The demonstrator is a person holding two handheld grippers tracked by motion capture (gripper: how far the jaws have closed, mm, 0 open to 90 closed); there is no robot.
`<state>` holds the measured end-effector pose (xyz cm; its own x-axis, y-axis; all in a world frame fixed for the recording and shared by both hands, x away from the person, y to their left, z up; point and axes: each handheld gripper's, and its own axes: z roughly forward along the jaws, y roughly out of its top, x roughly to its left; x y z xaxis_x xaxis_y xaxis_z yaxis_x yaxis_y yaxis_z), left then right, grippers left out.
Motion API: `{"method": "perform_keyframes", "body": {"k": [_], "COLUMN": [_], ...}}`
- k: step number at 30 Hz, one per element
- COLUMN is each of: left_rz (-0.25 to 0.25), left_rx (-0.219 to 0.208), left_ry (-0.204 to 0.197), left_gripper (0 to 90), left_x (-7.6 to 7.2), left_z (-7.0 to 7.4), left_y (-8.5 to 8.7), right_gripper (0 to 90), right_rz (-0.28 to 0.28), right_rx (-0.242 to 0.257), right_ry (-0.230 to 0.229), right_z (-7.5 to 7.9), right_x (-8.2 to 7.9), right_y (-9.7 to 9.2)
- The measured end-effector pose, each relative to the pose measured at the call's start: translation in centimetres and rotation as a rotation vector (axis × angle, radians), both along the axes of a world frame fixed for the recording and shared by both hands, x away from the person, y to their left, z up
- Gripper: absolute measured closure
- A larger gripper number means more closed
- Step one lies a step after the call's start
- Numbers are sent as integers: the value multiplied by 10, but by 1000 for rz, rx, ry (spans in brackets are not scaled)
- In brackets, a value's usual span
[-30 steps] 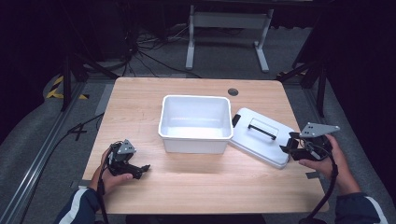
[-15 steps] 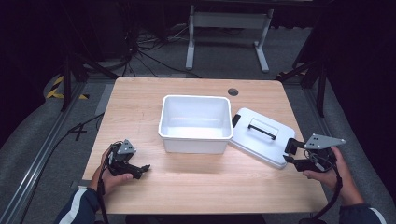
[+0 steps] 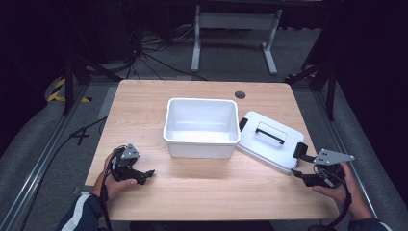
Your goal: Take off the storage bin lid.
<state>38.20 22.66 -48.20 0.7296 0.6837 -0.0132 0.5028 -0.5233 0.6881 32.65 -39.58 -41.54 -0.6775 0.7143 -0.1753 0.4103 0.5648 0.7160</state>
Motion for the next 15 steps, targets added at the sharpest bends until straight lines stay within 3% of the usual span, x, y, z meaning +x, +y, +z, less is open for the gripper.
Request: {"method": "perform_keyframes", "body": {"k": [9, 11, 14, 15], "left_rz": [-1, 0, -1, -1], "left_rx": [2, 0, 1, 1], "left_ry": [-5, -1, -5, -4], "left_gripper": [8, 8, 8, 8], "left_x": [0, 0, 0, 0], "left_z": [0, 0, 0, 0], "left_y": [0, 0, 0, 0], "right_gripper": [296, 284, 268, 264], "right_rz": [-39, -43, -56, -60], "right_rx": [40, 80, 91, 124], "right_ry": [38, 65, 81, 80], "right_z": [-31, -38, -48, -51], "right_x": [-9, -10, -10, -11], "right_y": [-12, -14, -15, -16]}}
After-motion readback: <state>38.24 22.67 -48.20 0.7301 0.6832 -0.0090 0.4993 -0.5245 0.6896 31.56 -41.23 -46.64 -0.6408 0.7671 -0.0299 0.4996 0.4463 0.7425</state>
